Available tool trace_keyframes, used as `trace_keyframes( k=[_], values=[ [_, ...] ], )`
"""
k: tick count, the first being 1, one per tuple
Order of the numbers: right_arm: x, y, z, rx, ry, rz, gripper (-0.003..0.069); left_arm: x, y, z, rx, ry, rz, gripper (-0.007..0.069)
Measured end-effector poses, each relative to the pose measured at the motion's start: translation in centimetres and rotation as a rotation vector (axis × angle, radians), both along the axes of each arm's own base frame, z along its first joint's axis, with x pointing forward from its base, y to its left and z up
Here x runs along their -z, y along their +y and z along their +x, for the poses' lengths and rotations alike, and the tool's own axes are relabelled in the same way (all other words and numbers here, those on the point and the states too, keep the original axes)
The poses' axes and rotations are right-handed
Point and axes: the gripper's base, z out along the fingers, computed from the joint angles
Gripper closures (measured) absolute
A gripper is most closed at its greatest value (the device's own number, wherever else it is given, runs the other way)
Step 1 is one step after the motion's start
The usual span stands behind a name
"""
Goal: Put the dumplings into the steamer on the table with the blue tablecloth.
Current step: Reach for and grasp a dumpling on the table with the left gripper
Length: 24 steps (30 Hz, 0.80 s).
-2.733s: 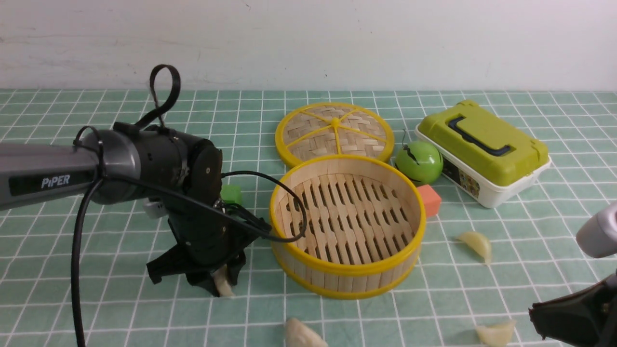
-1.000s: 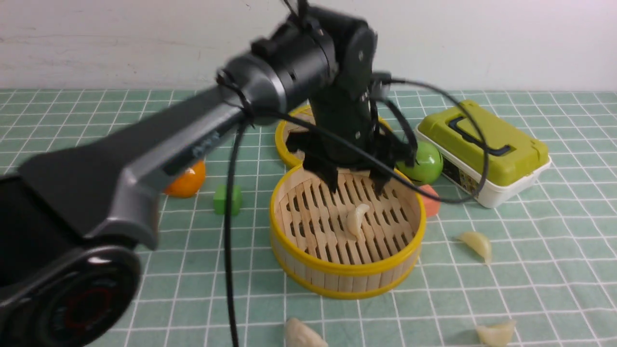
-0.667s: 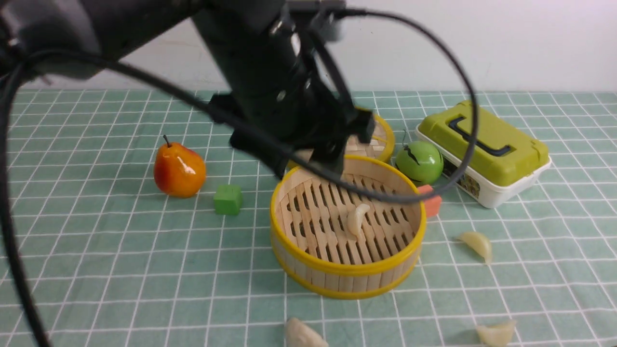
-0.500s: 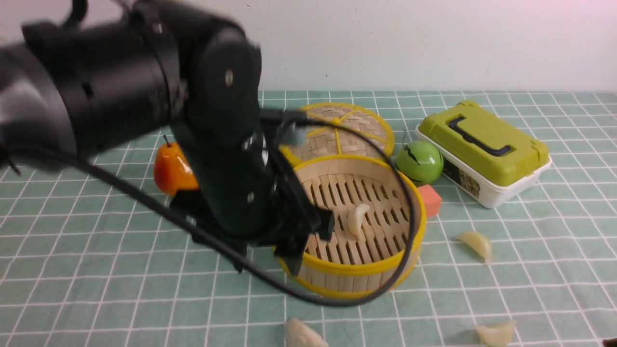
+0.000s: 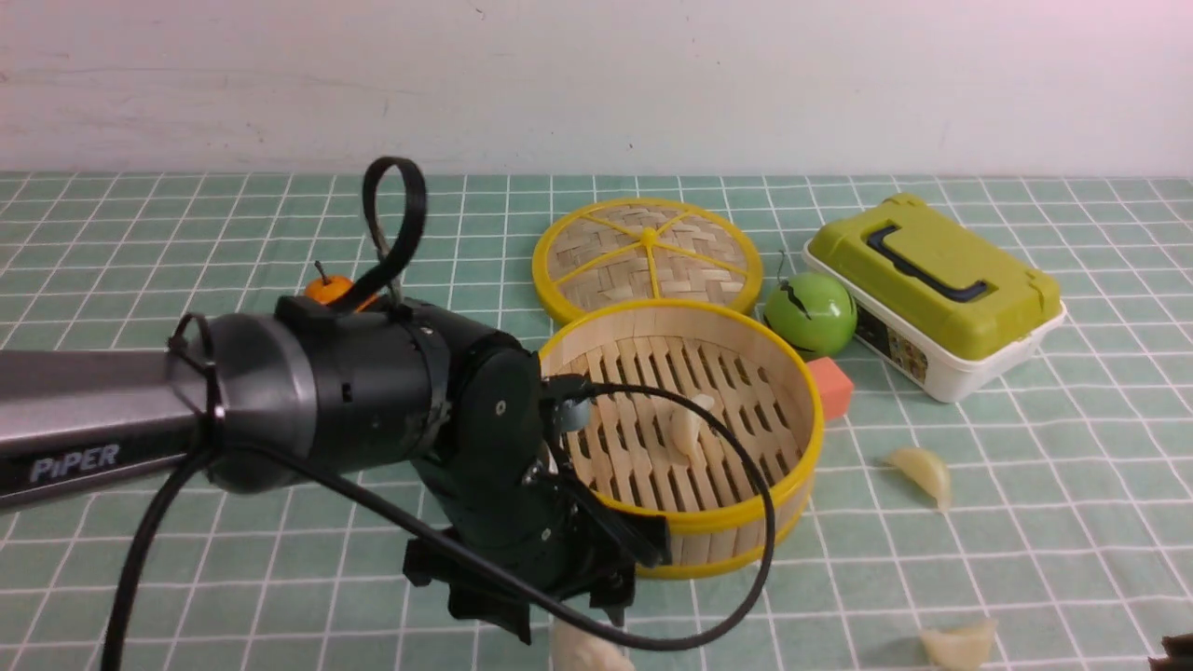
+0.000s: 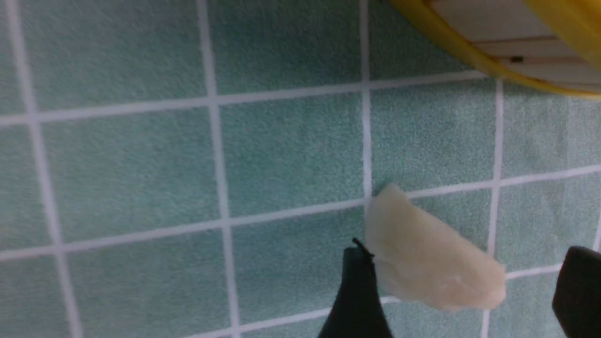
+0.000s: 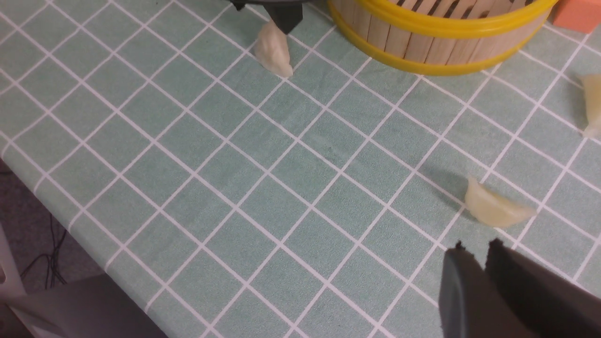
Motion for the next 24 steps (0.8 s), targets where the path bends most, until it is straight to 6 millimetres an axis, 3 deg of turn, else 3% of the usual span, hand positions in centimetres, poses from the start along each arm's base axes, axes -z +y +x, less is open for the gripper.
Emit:
trace_keyframes(
  k=[7, 16, 19, 21, 24],
  values=[
    [0.0, 0.0, 0.0, 0.000, 0.000, 0.000, 0.0583, 2.4, -0.7, 0.2, -0.047, 0.085, -0.011, 0.0116],
    [0.0, 0.0, 0.0, 0.000, 0.000, 0.000, 0.0574, 2.3, -0.6, 0.0, -0.047, 0.112, -0.012, 0.0344],
    [0.0, 0.0, 0.0, -0.001, 0.002, 0.004, 0.0574, 1.7, -0.5, -0.3, -0.005, 0.108, -0.003, 0.0463],
    [0.0, 0.0, 0.0, -0.001, 0.002, 0.004, 0.0573, 0.7, -0.3, -0.5, 0.034, 0.093, 0.005, 0.0459],
    [0.0, 0.0, 0.0, -0.001, 0.001, 0.003, 0.0573, -2.3, -0.2, -0.4, 0.097, 0.034, 0.007, 0.0456]
  ],
)
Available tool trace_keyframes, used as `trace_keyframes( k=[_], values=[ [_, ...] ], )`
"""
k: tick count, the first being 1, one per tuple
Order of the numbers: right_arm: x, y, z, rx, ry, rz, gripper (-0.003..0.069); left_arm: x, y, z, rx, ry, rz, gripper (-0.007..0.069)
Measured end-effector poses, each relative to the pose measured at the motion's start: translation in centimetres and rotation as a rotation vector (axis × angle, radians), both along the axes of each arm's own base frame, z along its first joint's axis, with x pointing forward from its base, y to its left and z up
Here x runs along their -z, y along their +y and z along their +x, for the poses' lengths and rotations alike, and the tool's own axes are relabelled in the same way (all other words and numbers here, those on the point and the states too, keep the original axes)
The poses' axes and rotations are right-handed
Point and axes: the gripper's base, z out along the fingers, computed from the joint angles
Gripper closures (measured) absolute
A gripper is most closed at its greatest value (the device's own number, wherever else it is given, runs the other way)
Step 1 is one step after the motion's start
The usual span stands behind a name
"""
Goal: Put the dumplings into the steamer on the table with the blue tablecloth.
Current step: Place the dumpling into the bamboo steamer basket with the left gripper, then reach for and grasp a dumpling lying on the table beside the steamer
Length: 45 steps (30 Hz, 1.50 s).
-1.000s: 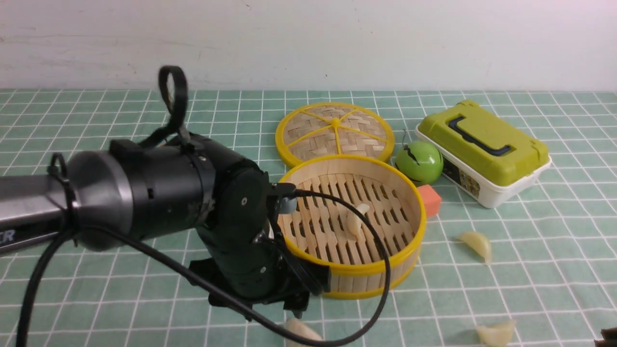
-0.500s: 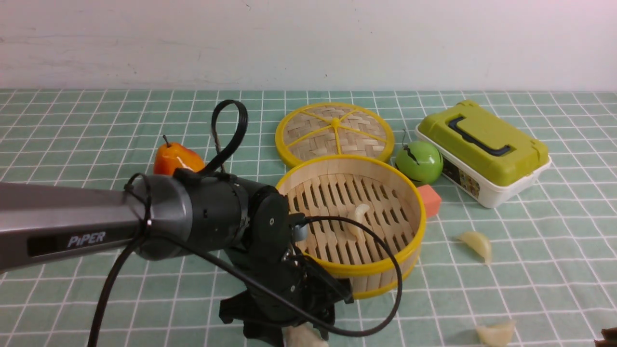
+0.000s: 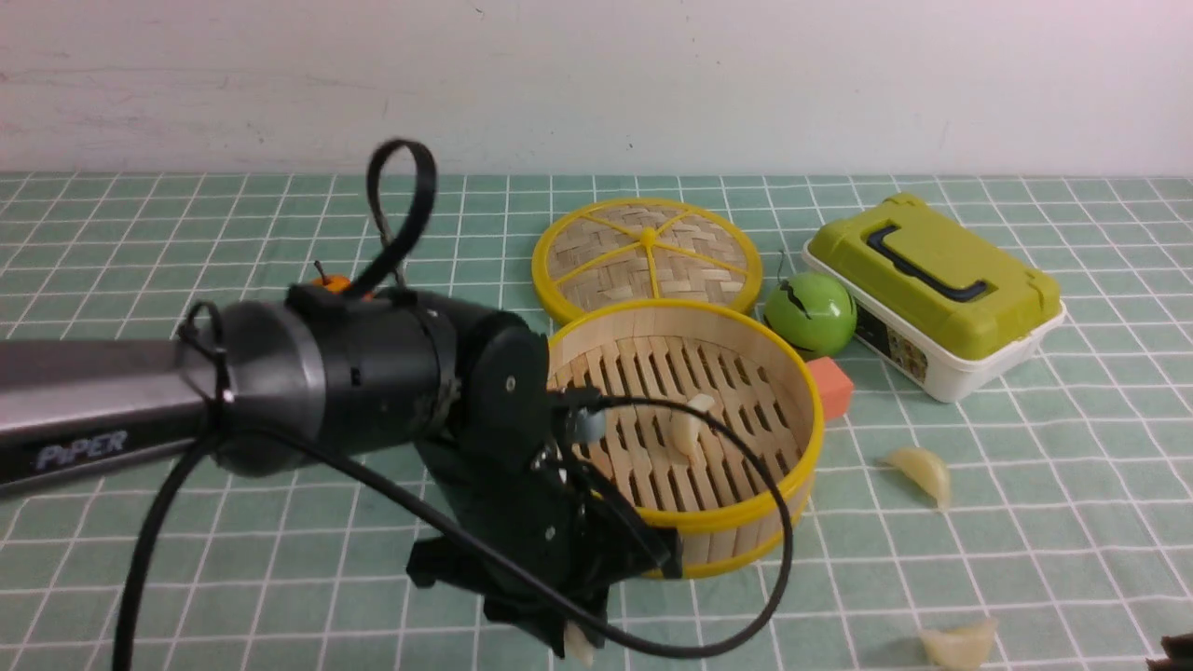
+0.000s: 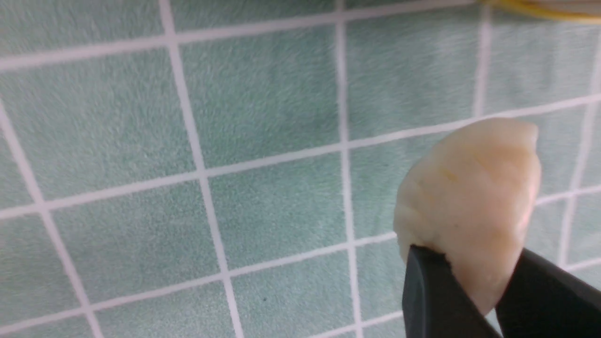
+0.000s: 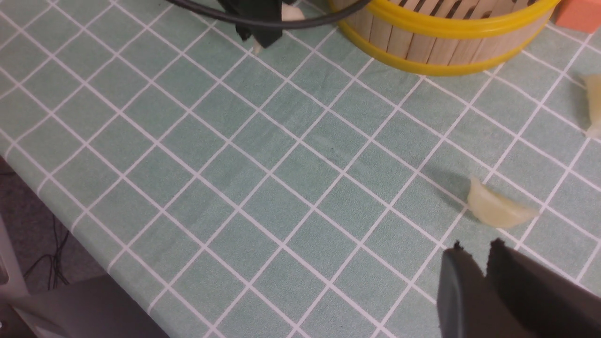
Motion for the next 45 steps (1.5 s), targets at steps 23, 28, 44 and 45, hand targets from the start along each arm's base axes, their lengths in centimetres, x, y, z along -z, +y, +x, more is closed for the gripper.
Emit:
trace_keyframes(
  k=[23, 28, 44, 45],
  values=[
    [0.3, -0.2, -0.1, 0.105, 0.102, 0.043, 0.0546, 0.5, -2.3, 14.7, 0.019, -0.167, 0.153, 0.0456],
    [1.3, -0.7, 1.9, 0.288, 0.212, -0.013, 0.0531, 0.6, -2.4, 14.8, 0.022, -0.162, 0.151, 0.0356],
    [2.9, 3.2, 17.8, 0.356, 0.356, -0.210, 0.0246, -17.9, 1.1, 8.7, 0.137, -0.436, 0.036, 0.0174],
    [3.3, 3.5, 19.0, 0.356, 0.355, -0.219, 0.0224, -19.1, 1.9, 7.5, 0.136, -0.452, 0.028, 0.0203]
  ],
)
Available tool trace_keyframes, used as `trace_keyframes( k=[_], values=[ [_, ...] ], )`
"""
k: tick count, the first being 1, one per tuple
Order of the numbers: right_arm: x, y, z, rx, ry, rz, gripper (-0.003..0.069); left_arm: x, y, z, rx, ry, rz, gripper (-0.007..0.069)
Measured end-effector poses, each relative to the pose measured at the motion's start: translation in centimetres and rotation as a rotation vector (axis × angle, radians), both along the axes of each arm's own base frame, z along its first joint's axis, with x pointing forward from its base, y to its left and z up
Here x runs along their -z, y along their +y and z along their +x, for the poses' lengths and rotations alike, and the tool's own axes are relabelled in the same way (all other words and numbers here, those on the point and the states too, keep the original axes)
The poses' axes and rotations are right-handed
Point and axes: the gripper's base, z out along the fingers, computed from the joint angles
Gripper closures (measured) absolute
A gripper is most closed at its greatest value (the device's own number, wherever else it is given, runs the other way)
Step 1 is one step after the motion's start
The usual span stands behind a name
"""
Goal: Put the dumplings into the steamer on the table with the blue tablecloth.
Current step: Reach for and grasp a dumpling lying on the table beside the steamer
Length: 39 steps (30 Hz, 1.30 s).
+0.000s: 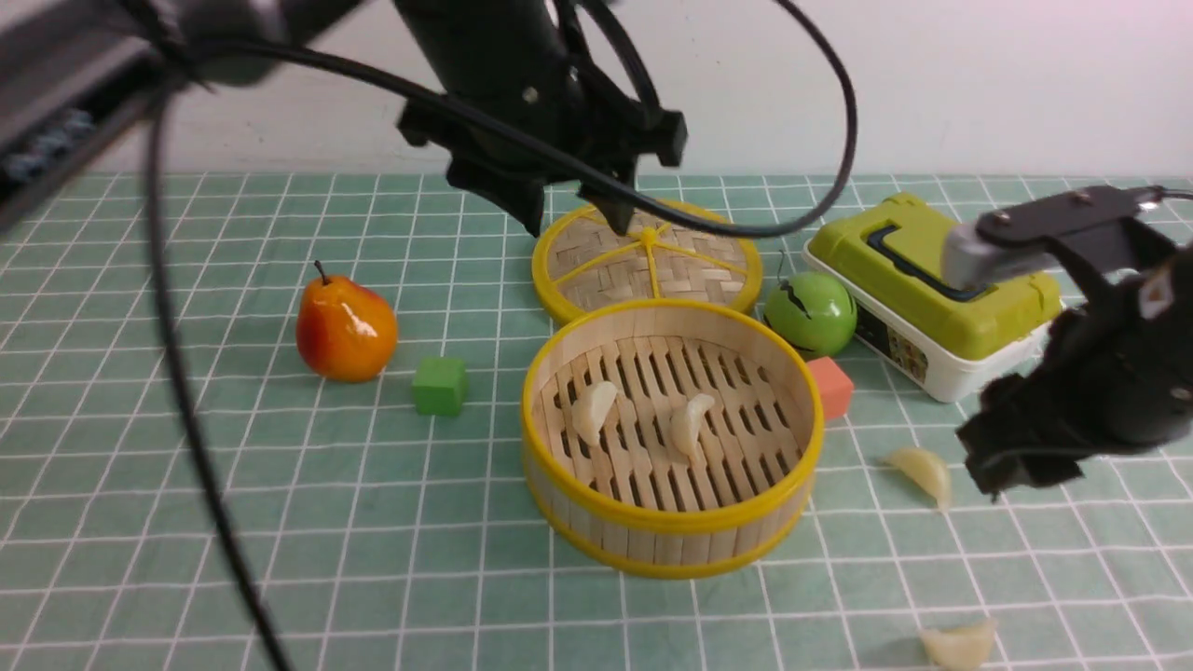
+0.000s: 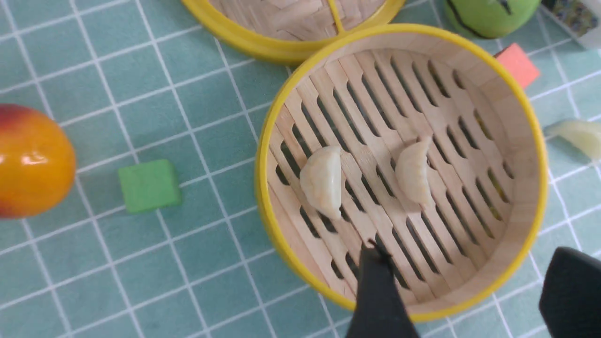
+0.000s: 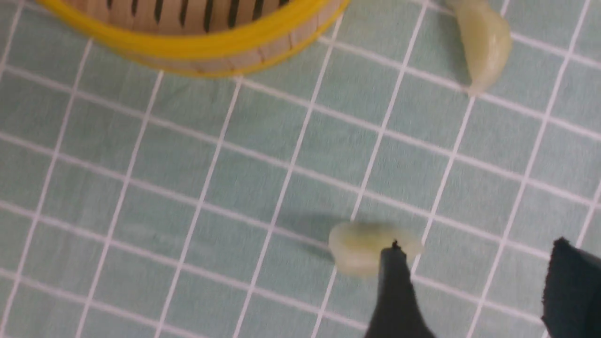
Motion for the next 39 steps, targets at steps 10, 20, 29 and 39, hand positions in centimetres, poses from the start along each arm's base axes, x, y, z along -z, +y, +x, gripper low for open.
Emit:
trace_keyframes(
  k=[10, 20, 29, 39],
  values=[
    [7.0, 1.1, 8.5, -0.025, 0.048, -0.153, 0.0182, 1.7, 7.3, -11.5, -0.001, 0.109, 0.095, 0.0575],
    [13.6, -0.8, 11.4, 0.019, 0.120, -0.187, 0.0266, 7.2, 10.9, -17.3, -0.022, 0.156, 0.106, 0.0638],
    [12.8, -0.7, 12.0, 0.022, 0.089, -0.177, 0.0419, 7.3, 11.4, -18.1, -0.026, 0.144, 0.095, 0.0638],
    [1.8, 6.8, 9.1, -0.107, -0.073, 0.001, 0.0419, 7.3, 11.3, -18.1, -0.027, 0.138, 0.086, 0.0638]
  ],
)
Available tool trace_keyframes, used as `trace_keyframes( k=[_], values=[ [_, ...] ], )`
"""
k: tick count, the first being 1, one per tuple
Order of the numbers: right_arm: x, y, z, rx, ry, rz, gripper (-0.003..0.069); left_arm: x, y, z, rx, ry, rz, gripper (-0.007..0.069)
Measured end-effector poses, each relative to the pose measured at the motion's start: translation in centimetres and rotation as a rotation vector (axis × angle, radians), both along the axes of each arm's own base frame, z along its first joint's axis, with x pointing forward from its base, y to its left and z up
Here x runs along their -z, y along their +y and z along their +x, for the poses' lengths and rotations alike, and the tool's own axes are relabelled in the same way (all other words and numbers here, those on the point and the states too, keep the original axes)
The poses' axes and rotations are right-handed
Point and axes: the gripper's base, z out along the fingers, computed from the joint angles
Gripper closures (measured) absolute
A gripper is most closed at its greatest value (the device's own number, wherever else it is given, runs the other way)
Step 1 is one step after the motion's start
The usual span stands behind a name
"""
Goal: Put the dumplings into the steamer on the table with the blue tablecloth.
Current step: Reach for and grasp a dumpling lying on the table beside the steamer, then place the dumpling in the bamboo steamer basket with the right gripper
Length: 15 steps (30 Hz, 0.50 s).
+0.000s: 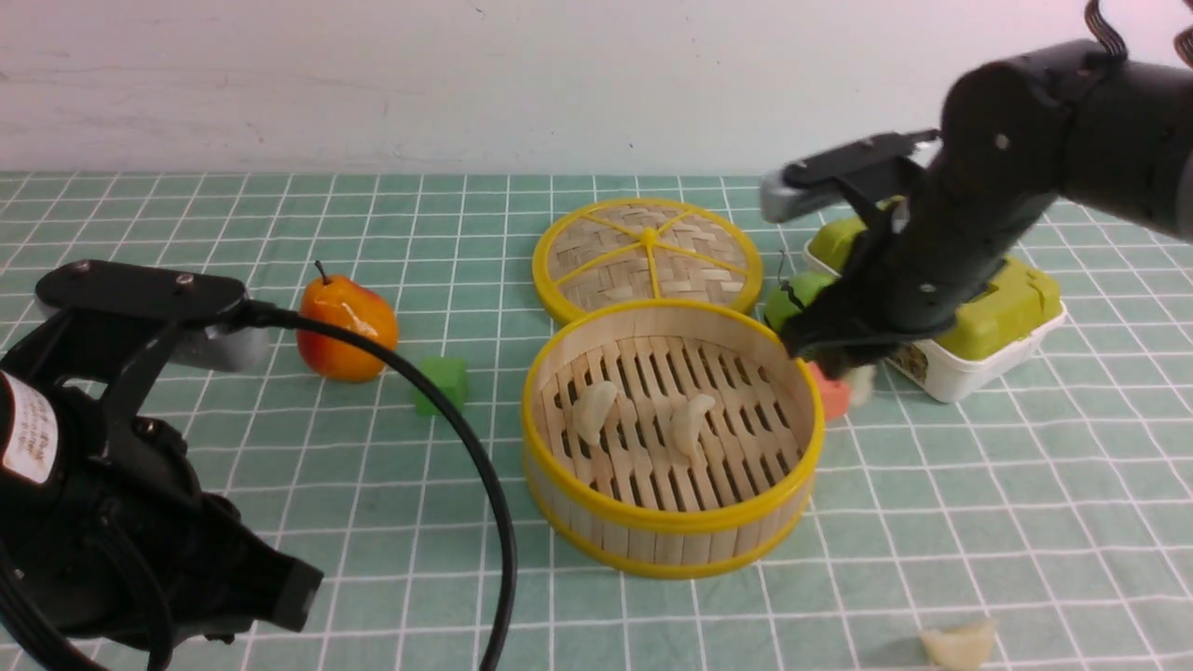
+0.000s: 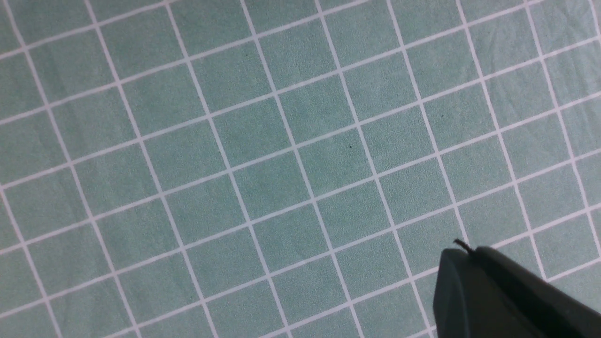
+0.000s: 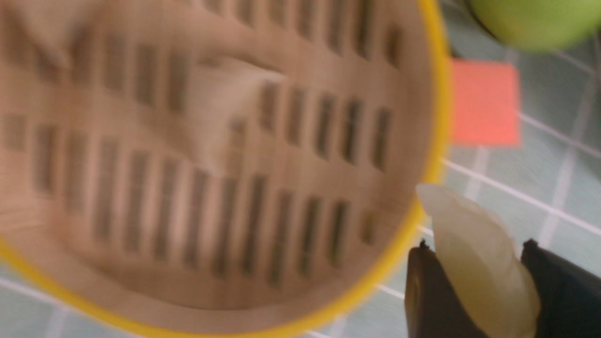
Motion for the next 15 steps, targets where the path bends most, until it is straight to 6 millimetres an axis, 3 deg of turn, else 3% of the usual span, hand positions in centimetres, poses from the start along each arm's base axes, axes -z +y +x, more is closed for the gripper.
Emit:
trace_keyframes(
  k=[2, 4, 7, 12, 15],
  values=[
    [-0.3, 2.9, -0.8, -0.063, -0.022, 0.042, 0.0419, 0.0, 0.0, 0.0, 0.000, -0.005, -0.003, 0.0638],
    [0.3, 4.2, -0.9, -0.087, -0.028, 0.054, 0.0419, 0.0, 0.0, 0.0, 0.000, -0.005, -0.003, 0.0638],
    [3.4, 6.9, -0.9, -0.129, 0.013, 0.040, 0.0419, 0.0, 0.0, 0.0, 0.002, 0.001, 0.002, 0.0638],
    [6.0, 9.0, -1.4, -0.170, 0.059, 0.015, 0.0419, -0.2, 0.6, -1.0, 0.003, -0.010, -0.009, 0.0638],
    [6.5, 9.4, -1.4, -0.166, 0.064, 0.022, 0.0400, -0.3, 1.1, -1.9, 0.004, -0.030, -0.021, 0.0638]
  ],
)
